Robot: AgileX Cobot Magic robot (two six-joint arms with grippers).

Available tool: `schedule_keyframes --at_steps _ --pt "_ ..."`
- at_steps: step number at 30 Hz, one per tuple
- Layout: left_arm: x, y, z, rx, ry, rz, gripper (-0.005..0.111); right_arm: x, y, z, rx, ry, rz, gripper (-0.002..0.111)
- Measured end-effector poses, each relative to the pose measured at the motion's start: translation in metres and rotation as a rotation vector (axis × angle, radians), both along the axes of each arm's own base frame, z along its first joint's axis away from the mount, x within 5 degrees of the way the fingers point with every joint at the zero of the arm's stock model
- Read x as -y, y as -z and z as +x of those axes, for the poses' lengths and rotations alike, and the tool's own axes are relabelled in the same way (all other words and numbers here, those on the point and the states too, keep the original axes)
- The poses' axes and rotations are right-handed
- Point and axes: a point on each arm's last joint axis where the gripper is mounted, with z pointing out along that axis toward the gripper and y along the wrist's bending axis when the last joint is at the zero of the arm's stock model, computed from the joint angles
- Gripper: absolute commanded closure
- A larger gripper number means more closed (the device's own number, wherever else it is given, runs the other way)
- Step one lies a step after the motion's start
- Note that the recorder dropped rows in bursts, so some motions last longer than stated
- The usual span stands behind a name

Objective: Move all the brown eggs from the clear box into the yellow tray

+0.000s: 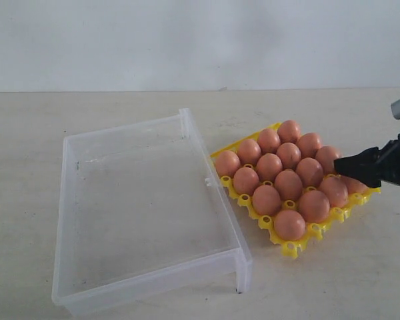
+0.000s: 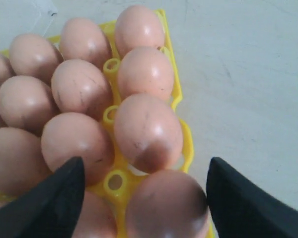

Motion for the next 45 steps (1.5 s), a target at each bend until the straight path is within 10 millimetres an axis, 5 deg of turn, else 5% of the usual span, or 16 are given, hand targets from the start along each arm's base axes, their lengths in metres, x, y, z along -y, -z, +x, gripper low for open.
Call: schedule_keyframes --at_steps 3,5,6,12,19,24,32,39,45 --pt "0.0 0.0 0.0 0.0 0.0 0.0 0.111 0.0 -0.008 0.0 -0.035 0.061 0.064 0.073" --pt "0.0 0.0 0.0 0.0 0.0 0.0 0.111 0.0 -0.021 -0.002 -0.049 0.113 0.111 0.103" --pt "0.0 0.0 0.0 0.0 0.0 0.0 0.111 0.0 -0.03 -0.003 -0.054 0.144 0.139 0.108" --pt "0.0 0.0 0.0 0.0 0.0 0.0 0.111 -0.003 -0.086 -0.016 0.026 0.237 0.242 0.109" --pt "0.0 0.0 0.0 0.0 0.0 0.0 0.111 -0.031 -0.156 -0.058 0.255 0.023 0.187 0.109" --pt "0.0 0.0 0.0 0.0 0.0 0.0 0.111 -0.061 -0.178 -0.092 0.372 -0.067 -0.033 0.109" --pt "0.0 0.0 0.0 0.0 0.0 0.0 0.111 -0.099 -0.204 -0.155 0.584 -0.187 -0.058 0.109" --pt "0.0 0.0 0.0 0.0 0.0 0.0 0.111 -0.089 -0.22 -0.182 0.729 -0.085 -0.073 0.109" --pt "0.0 0.0 0.0 0.0 0.0 0.0 0.111 -0.071 -0.23 -0.186 0.838 0.086 -0.186 0.109"
